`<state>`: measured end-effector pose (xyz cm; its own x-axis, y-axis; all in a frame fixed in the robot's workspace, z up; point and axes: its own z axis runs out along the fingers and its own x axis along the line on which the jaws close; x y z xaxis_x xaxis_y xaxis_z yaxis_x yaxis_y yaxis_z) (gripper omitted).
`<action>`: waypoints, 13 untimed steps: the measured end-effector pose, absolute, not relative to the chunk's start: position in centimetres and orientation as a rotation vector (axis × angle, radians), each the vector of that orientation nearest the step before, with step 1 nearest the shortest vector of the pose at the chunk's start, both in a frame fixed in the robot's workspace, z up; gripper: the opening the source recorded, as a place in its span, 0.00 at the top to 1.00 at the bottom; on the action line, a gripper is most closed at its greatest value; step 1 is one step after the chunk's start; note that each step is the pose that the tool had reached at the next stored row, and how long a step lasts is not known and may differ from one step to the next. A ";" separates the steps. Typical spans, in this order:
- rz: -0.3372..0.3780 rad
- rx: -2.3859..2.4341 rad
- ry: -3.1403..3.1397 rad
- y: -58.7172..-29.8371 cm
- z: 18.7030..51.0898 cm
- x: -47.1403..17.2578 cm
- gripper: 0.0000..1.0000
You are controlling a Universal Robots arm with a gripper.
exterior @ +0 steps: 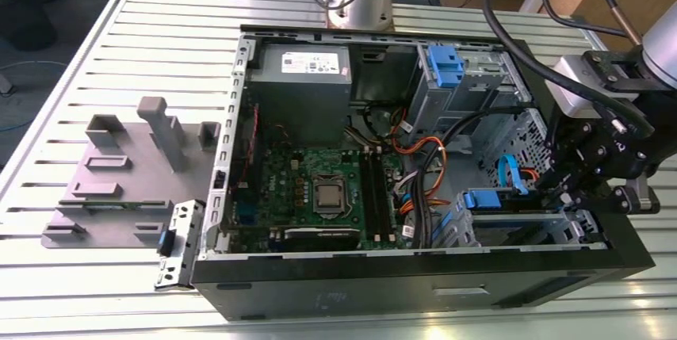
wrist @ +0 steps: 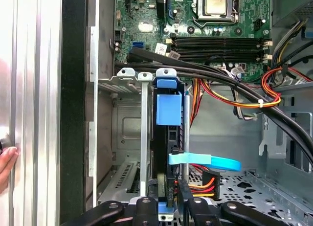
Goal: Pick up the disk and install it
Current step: 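Insert the second disk wire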
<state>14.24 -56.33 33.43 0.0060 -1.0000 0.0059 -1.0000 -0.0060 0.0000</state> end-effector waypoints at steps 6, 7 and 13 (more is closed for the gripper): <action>0.007 2.225 -2.212 -56.3 33.4 14.2 0.78; 0.007 2.225 -2.212 -56.3 33.4 14.3 0.84; 0.007 2.225 -2.212 -56.3 33.4 14.3 0.84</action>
